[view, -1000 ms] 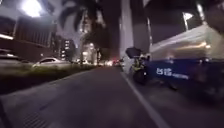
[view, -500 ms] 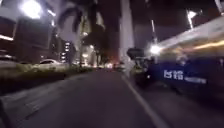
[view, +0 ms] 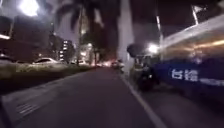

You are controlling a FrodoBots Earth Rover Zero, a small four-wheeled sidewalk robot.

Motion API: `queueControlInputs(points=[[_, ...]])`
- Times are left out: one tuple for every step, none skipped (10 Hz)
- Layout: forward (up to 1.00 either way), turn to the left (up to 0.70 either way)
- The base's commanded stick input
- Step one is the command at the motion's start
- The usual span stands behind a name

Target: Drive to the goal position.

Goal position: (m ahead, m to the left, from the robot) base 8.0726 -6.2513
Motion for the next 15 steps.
queueControlInputs(points=[[0.45, 0.0], [0.45, 0.0], [0.45, 0.0], [0.45, 0.0], [0.45, 0.0], [0.45, 0.0], [0.45, 0.0], [0.45, 0.0], [0.45, 0.0], [0.45, 0.0], [0.45, 0.0], [0.45, 0.0], [0.45, 0.0], [0.45, 0.0], [0.45, 0.04]])
